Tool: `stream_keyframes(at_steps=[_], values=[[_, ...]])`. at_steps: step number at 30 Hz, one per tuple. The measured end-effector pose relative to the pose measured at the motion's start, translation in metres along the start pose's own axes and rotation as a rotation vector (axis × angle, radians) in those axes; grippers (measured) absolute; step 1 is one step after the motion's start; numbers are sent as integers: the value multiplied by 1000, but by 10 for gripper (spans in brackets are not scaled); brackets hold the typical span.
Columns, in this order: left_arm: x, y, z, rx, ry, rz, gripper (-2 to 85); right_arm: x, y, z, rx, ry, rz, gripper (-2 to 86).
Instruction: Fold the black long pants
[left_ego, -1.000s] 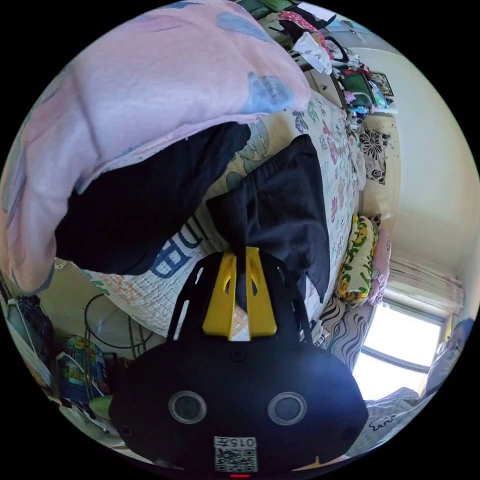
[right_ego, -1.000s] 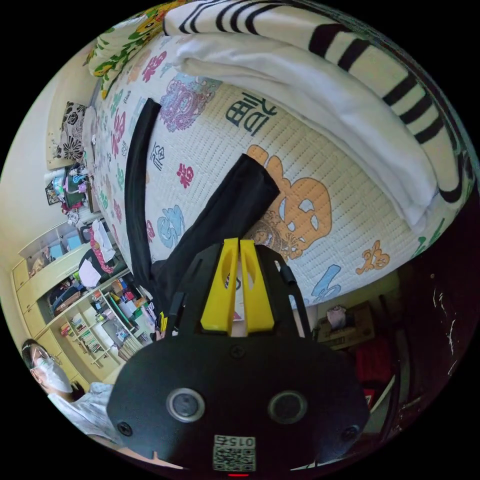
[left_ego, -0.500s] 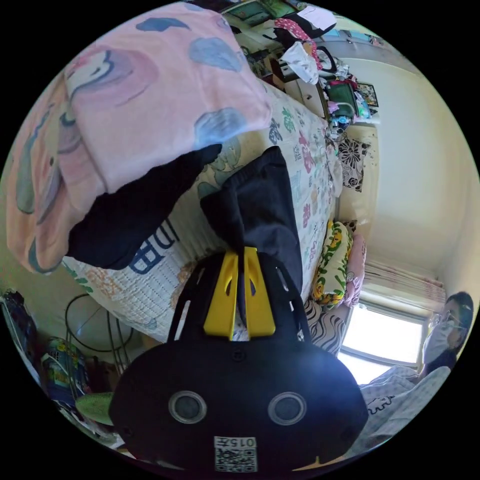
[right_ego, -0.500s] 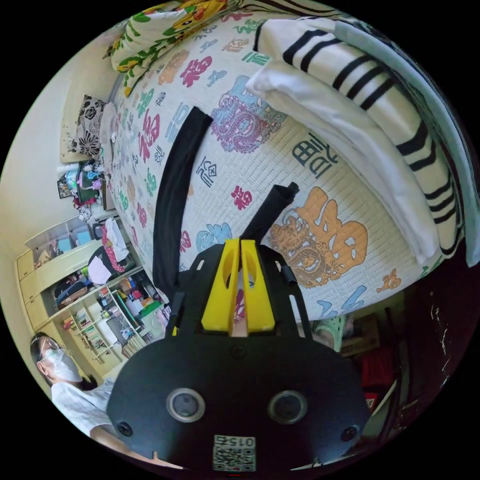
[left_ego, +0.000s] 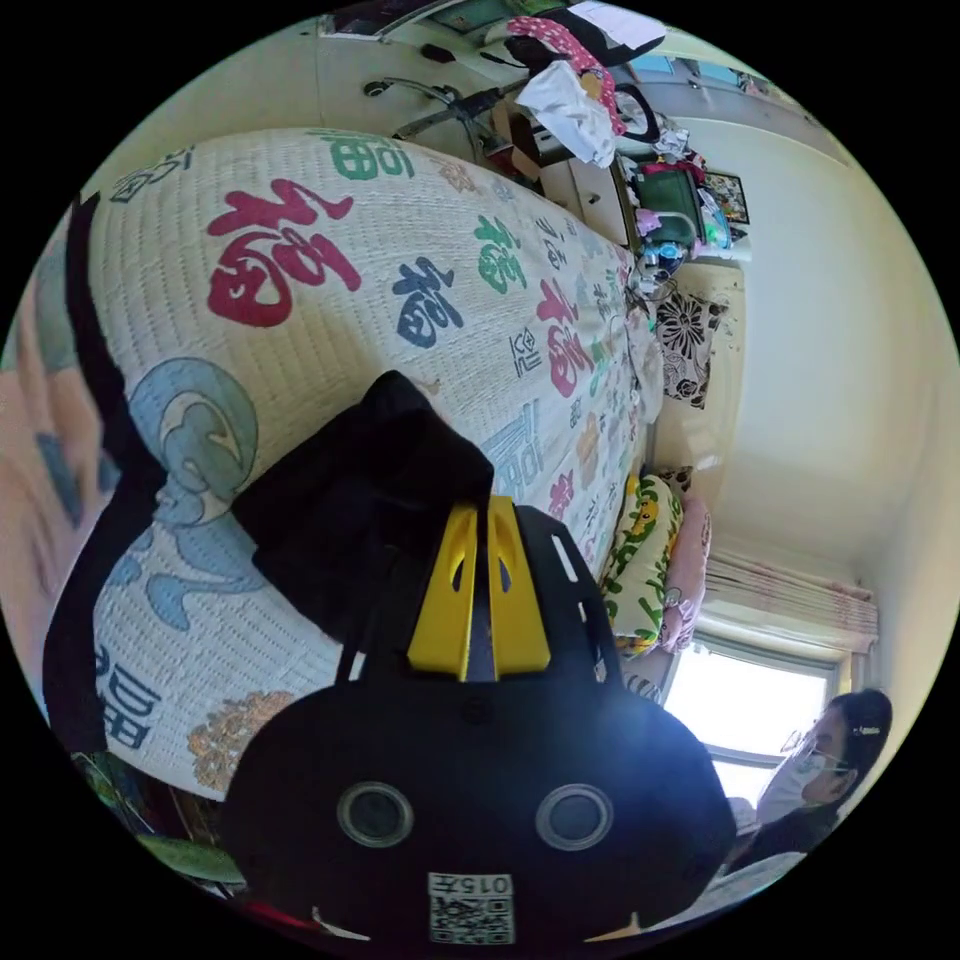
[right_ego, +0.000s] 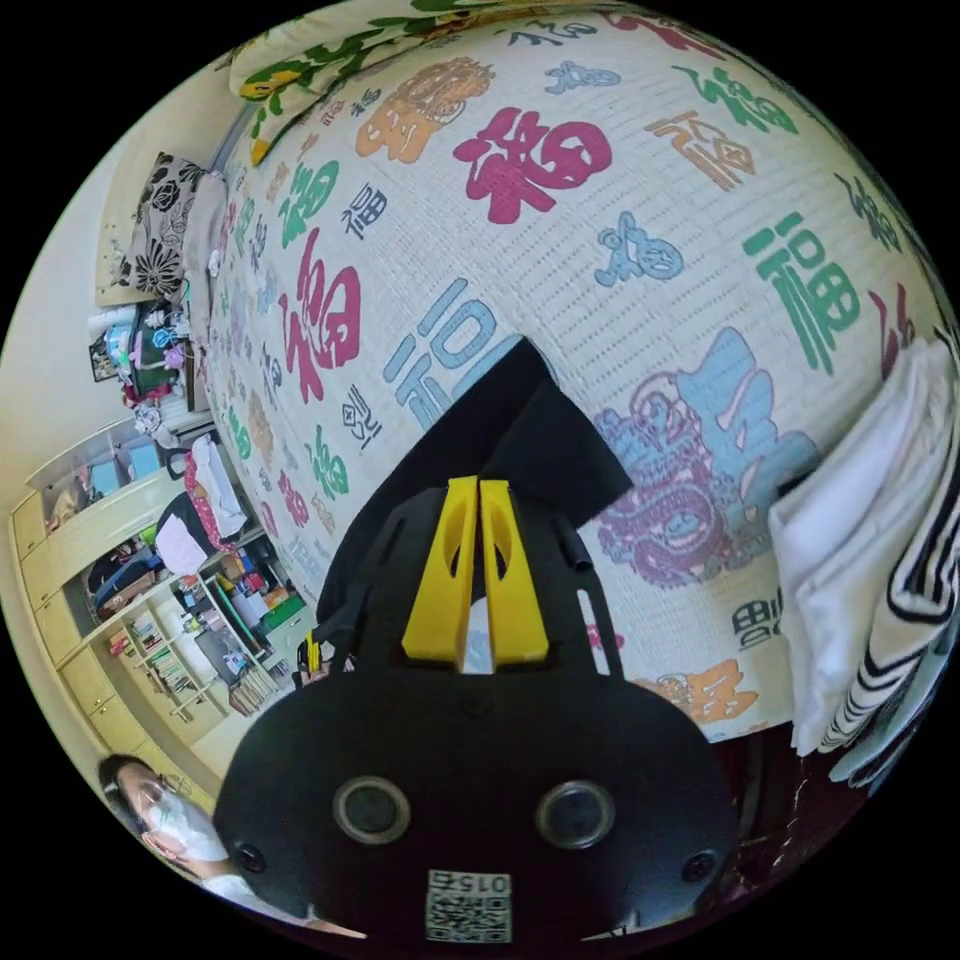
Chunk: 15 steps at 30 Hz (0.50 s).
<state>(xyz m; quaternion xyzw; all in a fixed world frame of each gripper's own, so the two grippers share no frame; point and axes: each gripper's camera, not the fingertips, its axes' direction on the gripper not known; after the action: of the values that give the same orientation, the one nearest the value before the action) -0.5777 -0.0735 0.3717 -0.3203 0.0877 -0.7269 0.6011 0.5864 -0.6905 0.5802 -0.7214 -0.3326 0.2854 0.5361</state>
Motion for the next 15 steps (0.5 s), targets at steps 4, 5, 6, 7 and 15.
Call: stream_keyframes(at_steps=[4,5,6,7,15], values=[[25,-12,37,8,-105,-57,-3,-49,-33,31,4,116,26,-8],[29,-12,41,11,-111,-65,-1,-59,-35,36,14,143,40,-8],[36,-10,48,23,-106,-74,3,-64,-36,37,17,153,45,-7],[44,-6,53,41,-99,-76,11,-72,-38,39,16,166,48,-5],[92,33,64,215,225,-99,94,-102,-38,15,118,133,-29,56]])
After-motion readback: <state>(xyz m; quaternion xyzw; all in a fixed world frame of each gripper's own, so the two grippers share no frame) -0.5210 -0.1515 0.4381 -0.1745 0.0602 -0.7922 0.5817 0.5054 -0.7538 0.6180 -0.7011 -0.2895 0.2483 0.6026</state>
